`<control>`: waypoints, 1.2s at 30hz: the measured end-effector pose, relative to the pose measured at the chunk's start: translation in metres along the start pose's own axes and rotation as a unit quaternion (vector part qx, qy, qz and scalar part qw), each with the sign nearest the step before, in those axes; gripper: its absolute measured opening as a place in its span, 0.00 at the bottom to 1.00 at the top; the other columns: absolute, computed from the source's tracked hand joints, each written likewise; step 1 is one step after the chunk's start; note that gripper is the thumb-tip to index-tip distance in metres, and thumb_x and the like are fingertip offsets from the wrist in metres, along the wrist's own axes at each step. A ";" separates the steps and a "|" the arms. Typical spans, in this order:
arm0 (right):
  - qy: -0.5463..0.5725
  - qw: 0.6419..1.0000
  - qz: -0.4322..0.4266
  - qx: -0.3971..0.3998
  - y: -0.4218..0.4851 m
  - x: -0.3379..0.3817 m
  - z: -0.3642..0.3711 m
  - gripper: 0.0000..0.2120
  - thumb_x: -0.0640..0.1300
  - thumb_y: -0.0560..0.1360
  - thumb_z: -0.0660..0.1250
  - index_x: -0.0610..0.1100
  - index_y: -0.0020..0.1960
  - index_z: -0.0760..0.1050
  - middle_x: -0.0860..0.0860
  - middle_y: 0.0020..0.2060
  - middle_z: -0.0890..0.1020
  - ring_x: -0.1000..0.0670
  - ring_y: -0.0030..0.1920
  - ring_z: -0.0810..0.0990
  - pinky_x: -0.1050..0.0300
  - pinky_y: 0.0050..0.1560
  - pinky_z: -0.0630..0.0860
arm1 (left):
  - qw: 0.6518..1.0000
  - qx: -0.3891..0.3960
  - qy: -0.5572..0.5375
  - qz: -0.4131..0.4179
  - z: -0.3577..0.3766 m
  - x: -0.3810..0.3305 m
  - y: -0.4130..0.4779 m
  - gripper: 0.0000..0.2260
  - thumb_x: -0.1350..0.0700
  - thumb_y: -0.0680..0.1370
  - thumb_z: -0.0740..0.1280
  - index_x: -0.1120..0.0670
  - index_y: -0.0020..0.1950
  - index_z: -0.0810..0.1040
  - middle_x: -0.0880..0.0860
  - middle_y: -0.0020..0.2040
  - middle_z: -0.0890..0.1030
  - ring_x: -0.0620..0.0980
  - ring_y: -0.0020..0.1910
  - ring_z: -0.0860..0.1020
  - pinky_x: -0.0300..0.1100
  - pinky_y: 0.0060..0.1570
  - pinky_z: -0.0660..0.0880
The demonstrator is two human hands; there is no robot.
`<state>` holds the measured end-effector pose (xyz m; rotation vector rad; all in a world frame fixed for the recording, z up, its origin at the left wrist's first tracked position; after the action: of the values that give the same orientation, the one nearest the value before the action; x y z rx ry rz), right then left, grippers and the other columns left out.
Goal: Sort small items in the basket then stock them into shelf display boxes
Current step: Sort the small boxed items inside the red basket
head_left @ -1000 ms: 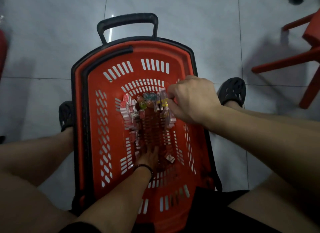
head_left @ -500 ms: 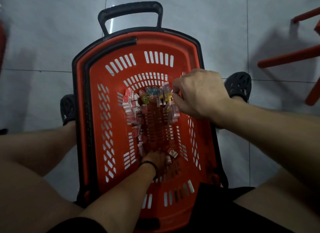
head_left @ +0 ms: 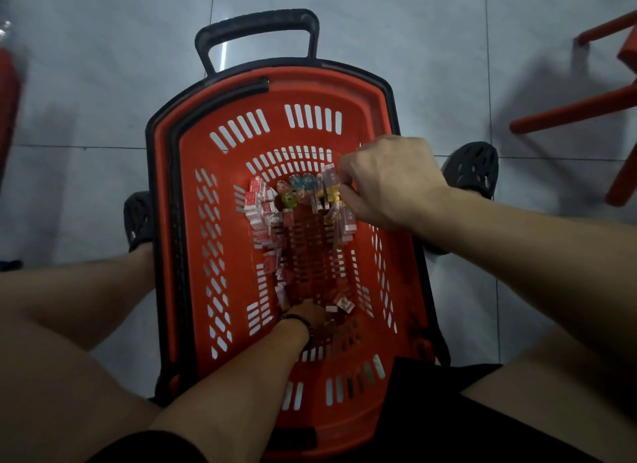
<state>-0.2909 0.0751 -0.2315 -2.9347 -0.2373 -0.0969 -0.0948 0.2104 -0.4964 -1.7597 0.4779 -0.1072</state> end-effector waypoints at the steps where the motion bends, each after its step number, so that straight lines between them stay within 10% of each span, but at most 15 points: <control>1: -0.005 1.000 0.003 0.000 0.001 0.000 0.000 0.15 0.60 0.84 0.59 0.51 0.50 0.76 0.51 0.40 0.80 0.45 0.41 0.80 0.52 0.39 0.73 | 1.000 -0.006 -0.002 -0.001 -0.004 0.000 -0.006 0.28 0.41 0.86 0.59 0.51 0.83 0.63 0.57 0.81 0.66 0.60 0.79 0.66 0.55 0.78 0.60; 4: -0.010 1.000 0.014 0.009 0.005 0.002 -0.001 0.15 0.59 0.84 0.60 0.50 0.50 0.77 0.52 0.38 0.79 0.46 0.37 0.80 0.52 0.38 0.73 | 0.999 0.004 -0.047 0.009 -0.013 0.001 -0.028 0.24 0.41 0.87 0.56 0.47 0.81 0.67 0.54 0.78 0.71 0.57 0.77 0.69 0.60 0.78 0.58; 6: 0.010 0.999 0.029 0.024 0.008 0.001 -0.004 0.15 0.60 0.84 0.61 0.49 0.52 0.75 0.51 0.40 0.80 0.45 0.39 0.81 0.52 0.38 0.72 | 0.979 -0.020 -0.200 0.020 -0.023 0.002 -0.047 0.19 0.41 0.86 0.59 0.52 0.65 0.81 0.55 0.57 0.83 0.51 0.52 0.83 0.51 0.59 0.76; 8: 0.039 0.997 0.047 0.036 0.009 0.001 -0.010 0.14 0.59 0.83 0.63 0.48 0.53 0.76 0.50 0.44 0.81 0.43 0.43 0.82 0.51 0.39 0.72 | 0.902 -0.020 -0.429 0.031 -0.036 0.002 -0.064 0.19 0.40 0.85 0.61 0.54 0.49 0.81 0.55 0.40 0.80 0.47 0.31 0.78 0.43 0.38 0.75; 12: 0.098 0.993 0.034 0.050 0.008 0.006 -0.020 0.13 0.55 0.82 0.65 0.47 0.53 0.82 0.49 0.47 0.84 0.43 0.45 0.83 0.52 0.41 0.78 | 0.674 0.040 -0.735 0.056 -0.067 0.002 -0.097 0.23 0.35 0.81 0.66 0.56 0.51 0.82 0.56 0.39 0.77 0.54 0.36 0.75 0.48 0.40 0.73; 19: 0.187 0.976 -0.010 0.114 -0.005 0.029 -0.019 0.14 0.60 0.81 0.68 0.51 0.54 0.84 0.52 0.51 0.86 0.50 0.49 0.84 0.49 0.52 0.85 | 0.512 -0.012 -0.842 0.167 -0.102 -0.014 -0.163 0.31 0.33 0.83 0.58 0.57 0.46 0.88 0.58 0.47 0.83 0.54 0.39 0.80 0.50 0.42 0.79; 29: 0.300 0.941 -0.032 0.153 -0.027 0.063 -0.018 0.08 0.51 0.79 0.75 0.50 0.44 0.82 0.51 0.37 0.87 0.54 0.32 0.86 0.53 0.38 0.86 | 0.478 0.000 -0.834 0.274 -0.100 -0.009 -0.207 0.32 0.31 0.82 0.60 0.58 0.68 0.80 0.61 0.56 0.81 0.58 0.48 0.78 0.51 0.44 0.76; 36: 0.216 0.970 -0.050 0.098 -0.032 0.066 -0.015 0.14 0.60 0.77 0.74 0.49 0.48 0.86 0.55 0.39 0.85 0.55 0.39 0.84 0.50 0.43 0.86 | 0.473 -0.035 -0.825 0.308 -0.099 -0.007 -0.213 0.20 0.61 0.75 0.68 0.59 0.67 0.77 0.61 0.57 0.79 0.59 0.54 0.78 0.52 0.52 0.79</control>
<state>-0.2318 0.1134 -0.2052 -2.6208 -0.3049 -0.6780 -0.0777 0.1581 -0.2682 -0.8829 -0.4208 1.9865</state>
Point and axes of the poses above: each hand's wrist, its own y-axis towards the middle knuckle, its own z-axis out of the palm, x = y × z, the point moved 3 cm from there along y, towards the middle knuckle
